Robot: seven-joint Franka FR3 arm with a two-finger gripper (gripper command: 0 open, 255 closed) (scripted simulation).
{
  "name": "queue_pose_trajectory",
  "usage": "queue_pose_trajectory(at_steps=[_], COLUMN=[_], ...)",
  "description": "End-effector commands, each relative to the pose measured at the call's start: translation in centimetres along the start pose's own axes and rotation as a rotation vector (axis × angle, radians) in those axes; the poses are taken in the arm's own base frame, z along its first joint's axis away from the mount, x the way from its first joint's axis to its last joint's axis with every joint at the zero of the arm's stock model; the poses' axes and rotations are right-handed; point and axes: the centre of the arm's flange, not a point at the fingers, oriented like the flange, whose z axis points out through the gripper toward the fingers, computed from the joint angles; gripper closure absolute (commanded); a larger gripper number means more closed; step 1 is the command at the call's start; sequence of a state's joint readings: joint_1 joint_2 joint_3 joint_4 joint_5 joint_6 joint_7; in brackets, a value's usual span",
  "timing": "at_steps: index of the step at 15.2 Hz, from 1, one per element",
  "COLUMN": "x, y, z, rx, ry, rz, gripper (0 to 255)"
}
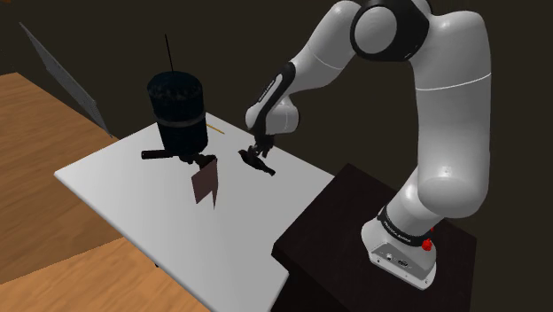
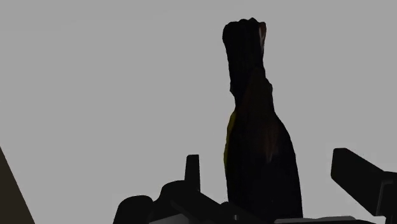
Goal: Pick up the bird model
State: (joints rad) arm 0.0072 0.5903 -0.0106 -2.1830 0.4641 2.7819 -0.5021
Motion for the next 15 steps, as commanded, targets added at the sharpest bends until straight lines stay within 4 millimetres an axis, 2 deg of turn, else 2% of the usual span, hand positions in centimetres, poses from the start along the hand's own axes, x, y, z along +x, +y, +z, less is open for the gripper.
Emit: queue_pose_trajectory(at_steps=[1,2,3,12,15], x=[0.1,0.1,0.0,0.1,0.1], y=[0.0,0.0,0.1,0.0,-0.2], z=[0.8,0.8,0.8,0.8,-0.7], rx=[0.000,0.000,0.000,0.000,0.000], ry=[0.000,0.000,0.000,0.000,0.000], rz=[0.000,0.000,0.000,0.000,0.000], gripper=[0,0,255,255,255])
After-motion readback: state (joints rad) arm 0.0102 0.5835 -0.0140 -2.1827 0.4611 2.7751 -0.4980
